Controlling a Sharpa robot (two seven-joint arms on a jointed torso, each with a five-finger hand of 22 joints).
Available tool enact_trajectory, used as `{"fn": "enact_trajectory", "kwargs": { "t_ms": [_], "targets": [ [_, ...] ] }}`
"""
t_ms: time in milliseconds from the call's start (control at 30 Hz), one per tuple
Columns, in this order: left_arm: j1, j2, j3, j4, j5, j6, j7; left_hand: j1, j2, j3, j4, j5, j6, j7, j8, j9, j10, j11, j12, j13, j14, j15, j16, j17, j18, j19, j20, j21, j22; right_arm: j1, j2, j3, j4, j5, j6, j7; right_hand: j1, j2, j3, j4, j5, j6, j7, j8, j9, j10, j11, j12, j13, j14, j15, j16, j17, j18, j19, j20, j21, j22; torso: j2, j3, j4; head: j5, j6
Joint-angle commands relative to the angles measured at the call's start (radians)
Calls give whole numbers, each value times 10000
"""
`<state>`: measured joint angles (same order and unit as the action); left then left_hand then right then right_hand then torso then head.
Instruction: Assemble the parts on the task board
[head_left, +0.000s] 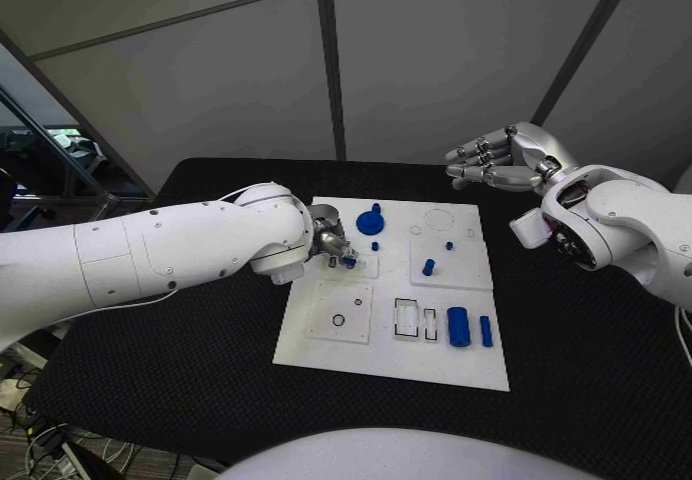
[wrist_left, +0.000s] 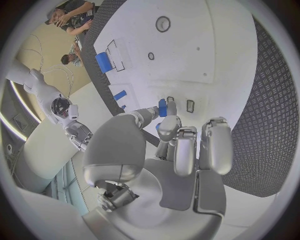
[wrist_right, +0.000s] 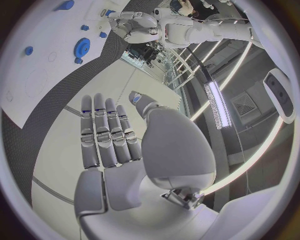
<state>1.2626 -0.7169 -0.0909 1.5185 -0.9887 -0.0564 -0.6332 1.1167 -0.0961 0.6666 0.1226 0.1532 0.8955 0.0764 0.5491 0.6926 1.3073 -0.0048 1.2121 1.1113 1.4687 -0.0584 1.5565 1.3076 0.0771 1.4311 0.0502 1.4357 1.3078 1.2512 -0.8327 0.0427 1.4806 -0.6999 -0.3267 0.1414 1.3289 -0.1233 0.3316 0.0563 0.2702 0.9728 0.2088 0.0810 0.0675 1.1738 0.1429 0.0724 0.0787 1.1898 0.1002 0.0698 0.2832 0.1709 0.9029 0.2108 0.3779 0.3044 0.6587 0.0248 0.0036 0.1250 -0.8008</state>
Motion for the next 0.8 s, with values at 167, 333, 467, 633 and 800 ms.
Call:
{"fn": "enact_trajectory", "kwargs": {
  "t_ms": [167, 333, 467, 633, 800],
  "targets": [
    [-110, 41, -53, 4, -852, -736, -190, -130, 21, 1623, -1508, 19, -16, -63, 91, 14, 23, -8, -58, -27, 990, -53, 65, 2542, -246, 40, -9, 51, 279, 26, -14, 9, 19, -5, 81, 32, -103, 35, -77, -2, 42, -24, 52, -46, 11, -32, 28, -14, -11, -23, 1, -39, -17, 105, 89, -1, -41, -13, 11, -9, -8, 40, 27],
    [-132, 102, -61, -32, -1013, -555, -272, -187, -2, 1681, -1548, 17, -9, -72, 132, 24, 23, -15, -63, -37, 990, -59, 65, 2542, -247, 43, -15, 53, 285, 26, -2, 9, 15, -5, 90, 31, -103, 35, -77, -2, 42, -24, 52, -46, 11, -32, 28, -14, -11, -23, 1, -39, -17, 105, 89, -1, -41, -13, 14, -16, -6, 33, 10],
    [-136, 141, -64, -83, -1067, -333, -376, -225, -20, 1723, -1581, 20, -8, -78, 162, 27, 4, -21, -89, -72, 989, -64, 63, 2540, -245, 39, -21, 47, 278, 26, 7, 9, 14, -5, 101, 31, -113, 26, -91, 3, 47, -28, 52, -47, 10, -40, 30, -17, -18, -27, 3, -41, -23, 105, 94, 1, -54, -22, 16, -14, -6, 32, -10],
    [-138, 180, -101, -120, -1090, -282, -424, -262, -30, 1767, -1609, 43, -11, -82, 191, 30, -17, -25, -115, -106, 988, -69, 61, 2537, -243, 36, -26, 43, 273, 26, 17, 9, 18, -7, 130, 34, -122, 18, -104, 7, 52, -35, 55, -50, 9, -55, 35, -22, -26, -36, 8, -45, -29, 104, 95, 4, -69, -32, 18, -15, 2, 20, -31],
    [-138, 212, -118, -140, -1120, -167, -474, -283, -33, 1791, -1621, 52, -14, -84, 207, 31, -28, -27, -128, -123, 989, -71, 61, 2538, -242, 33, -28, 40, 269, 26, 27, 9, 18, -7, 142, 35, -128, 19, -109, 11, 54, -38, 57, -51, 9, -59, 38, -23, -29, -40, 10, -46, -33, 103, 96, 6, -76, -37, 17, -13, -11, 32, -64]
  ]
}}
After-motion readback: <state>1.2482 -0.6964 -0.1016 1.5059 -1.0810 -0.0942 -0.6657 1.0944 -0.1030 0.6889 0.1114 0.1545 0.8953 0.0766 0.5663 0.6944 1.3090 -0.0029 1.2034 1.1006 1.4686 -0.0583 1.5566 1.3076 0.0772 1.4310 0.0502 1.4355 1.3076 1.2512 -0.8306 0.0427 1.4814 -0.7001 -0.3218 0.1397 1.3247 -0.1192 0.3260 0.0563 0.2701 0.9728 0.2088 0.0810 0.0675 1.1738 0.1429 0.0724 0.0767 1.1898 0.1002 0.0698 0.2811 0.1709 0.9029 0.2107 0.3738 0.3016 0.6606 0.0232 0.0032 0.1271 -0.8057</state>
